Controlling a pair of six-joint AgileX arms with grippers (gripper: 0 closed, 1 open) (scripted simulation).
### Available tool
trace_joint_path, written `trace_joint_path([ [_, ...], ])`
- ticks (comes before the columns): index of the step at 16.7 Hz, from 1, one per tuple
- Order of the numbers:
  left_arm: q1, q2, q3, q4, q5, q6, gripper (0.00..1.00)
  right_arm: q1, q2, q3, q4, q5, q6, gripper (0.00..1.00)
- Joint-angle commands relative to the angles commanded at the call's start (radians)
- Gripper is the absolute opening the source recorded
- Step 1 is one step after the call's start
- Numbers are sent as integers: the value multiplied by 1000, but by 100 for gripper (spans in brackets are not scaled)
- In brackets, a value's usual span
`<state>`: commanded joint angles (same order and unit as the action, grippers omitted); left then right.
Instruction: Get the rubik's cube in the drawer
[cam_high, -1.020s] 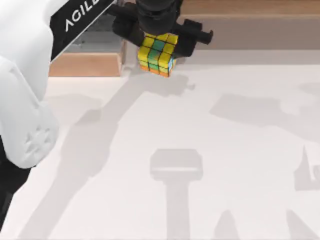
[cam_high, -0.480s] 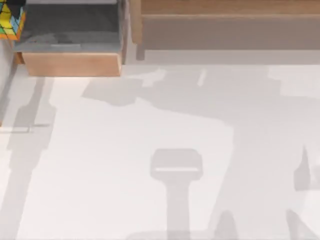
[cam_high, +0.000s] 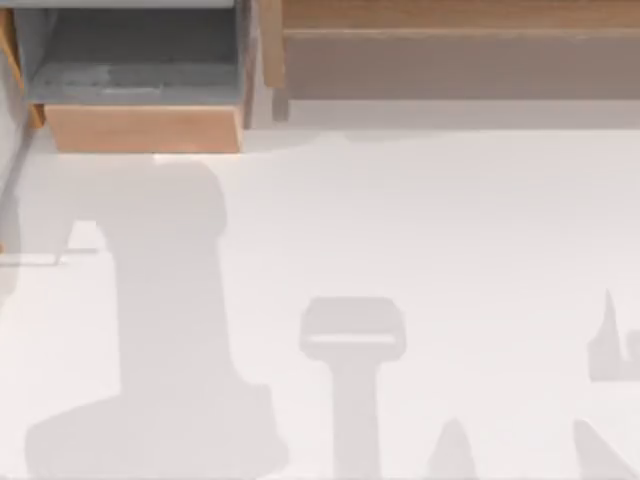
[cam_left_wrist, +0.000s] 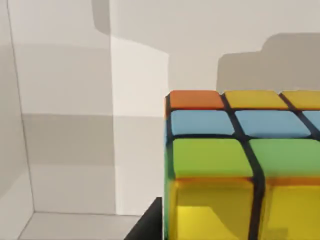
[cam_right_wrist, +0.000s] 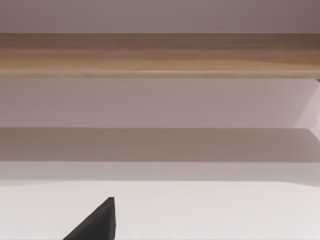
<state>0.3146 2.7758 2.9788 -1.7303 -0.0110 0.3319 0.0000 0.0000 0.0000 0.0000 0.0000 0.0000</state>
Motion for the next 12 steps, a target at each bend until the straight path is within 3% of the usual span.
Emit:
trace_joint_path([
  [8,10,53,11,2,12,28,0,0,0,0,0,0,0,100],
  [12,10,53,11,2,12,28,30,0,0,0,0,0,0,100],
])
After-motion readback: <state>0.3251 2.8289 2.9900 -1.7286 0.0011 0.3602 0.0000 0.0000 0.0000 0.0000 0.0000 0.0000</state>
